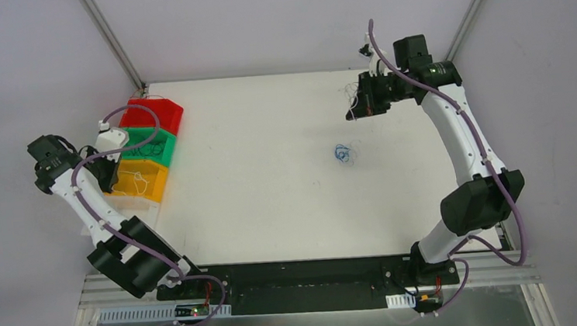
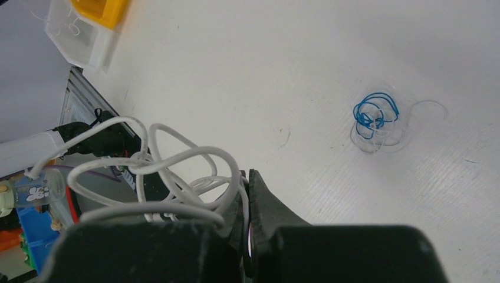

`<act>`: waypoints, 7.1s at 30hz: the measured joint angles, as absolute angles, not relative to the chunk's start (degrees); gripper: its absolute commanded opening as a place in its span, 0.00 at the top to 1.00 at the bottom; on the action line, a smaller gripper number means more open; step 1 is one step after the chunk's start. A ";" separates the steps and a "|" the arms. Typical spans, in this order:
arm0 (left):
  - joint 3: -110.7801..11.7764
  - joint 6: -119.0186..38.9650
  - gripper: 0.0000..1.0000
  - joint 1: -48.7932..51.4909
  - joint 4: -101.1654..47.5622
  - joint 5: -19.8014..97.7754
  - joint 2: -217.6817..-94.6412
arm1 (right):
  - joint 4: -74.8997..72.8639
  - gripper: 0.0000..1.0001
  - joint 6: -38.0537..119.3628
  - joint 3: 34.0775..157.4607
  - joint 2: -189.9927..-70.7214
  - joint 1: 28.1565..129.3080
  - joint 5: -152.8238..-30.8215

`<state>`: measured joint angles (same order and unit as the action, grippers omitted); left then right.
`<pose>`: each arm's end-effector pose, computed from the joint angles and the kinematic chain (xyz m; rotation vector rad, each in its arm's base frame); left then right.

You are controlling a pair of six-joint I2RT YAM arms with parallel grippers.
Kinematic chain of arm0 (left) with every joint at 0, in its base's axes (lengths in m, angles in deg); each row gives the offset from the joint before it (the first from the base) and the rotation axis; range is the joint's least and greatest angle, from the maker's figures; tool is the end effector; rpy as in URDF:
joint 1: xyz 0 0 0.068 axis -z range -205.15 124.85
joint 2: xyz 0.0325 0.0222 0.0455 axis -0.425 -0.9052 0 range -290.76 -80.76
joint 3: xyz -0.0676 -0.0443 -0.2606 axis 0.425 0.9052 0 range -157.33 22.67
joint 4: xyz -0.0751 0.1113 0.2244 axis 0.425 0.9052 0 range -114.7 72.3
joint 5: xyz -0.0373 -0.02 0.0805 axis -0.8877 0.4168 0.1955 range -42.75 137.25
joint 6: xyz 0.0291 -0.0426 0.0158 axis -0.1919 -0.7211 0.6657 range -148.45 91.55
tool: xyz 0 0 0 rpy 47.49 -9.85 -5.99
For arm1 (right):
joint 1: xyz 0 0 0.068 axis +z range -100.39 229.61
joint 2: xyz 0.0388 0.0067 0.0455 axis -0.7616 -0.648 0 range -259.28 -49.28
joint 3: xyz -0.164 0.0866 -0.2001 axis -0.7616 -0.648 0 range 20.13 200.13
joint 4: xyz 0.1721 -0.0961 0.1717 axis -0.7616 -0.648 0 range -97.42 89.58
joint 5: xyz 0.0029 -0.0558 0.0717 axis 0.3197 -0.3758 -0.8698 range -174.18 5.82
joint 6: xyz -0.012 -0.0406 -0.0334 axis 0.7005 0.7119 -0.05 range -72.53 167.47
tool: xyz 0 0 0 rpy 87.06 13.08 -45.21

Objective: Untangle the cables

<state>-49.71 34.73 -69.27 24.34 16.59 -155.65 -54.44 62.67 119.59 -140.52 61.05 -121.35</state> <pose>0.2020 0.1704 0.3356 0.6015 2.2468 0.2740 0.3201 0.0867 0.3985 -0.8201 2.1257 0.7286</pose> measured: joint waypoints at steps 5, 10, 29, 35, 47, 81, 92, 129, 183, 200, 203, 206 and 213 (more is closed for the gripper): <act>-48.29 42.27 1.00 -72.98 25.19 18.87 -158.93 | -55.25 1.00 62.54 121.52 -143.32 63.80 -122.60; -46.15 49.07 1.00 -74.38 25.89 21.69 -160.30 | -55.95 1.00 62.54 121.87 -144.30 67.98 -123.10; -58.74 60.76 1.00 -81.18 45.69 19.35 -164.70 | -55.95 1.00 62.47 125.02 -145.55 74.45 -124.06; -58.83 60.37 0.39 -81.84 44.88 20.24 -168.46 | -55.93 1.00 61.99 125.02 -145.55 74.95 -124.32; -65.67 25.27 0.22 -56.53 42.70 -8.80 -155.63 | -46.35 1.00 53.25 125.37 -146.33 84.94 -125.13; -45.87 -49.16 1.00 -23.06 -14.94 -10.86 -139.80 | -43.03 1.00 55.90 117.76 -144.23 87.21 -120.26; -46.74 -51.45 1.00 -35.87 -12.60 -16.61 -140.48 | -43.91 0.94 59.57 115.88 -140.21 84.94 -119.95; -92.86 21.49 1.00 -81.64 57.56 13.12 -162.90 | -48.08 0.21 63.06 120.05 -139.93 76.89 -117.81; -53.21 16.59 0.30 -75.26 25.23 19.11 -155.47 | -64.21 0.34 75.70 118.79 -158.09 65.97 -108.19; -55.07 3.76 0.32 -59.85 31.53 10.63 -148.24 | -58.51 0.89 80.20 124.05 -175.80 67.12 -97.90; -55.92 0.76 0.34 -58.34 31.55 7.72 -148.30 | -60.32 1.00 80.68 124.47 -175.99 67.43 -100.56; -55.96 -1.51 0.36 -56.15 31.64 5.21 -148.46 | -61.15 1.00 80.70 125.15 -175.62 67.98 -104.37; -53.47 -14.43 0.41 -46.06 27.44 -3.89 -148.76 | -60.02 1.00 74.63 125.61 -166.77 73.68 -115.12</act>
<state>-53.47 -14.43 -46.06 27.44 -3.89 -148.76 -60.02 74.63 125.61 -166.77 73.68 -115.12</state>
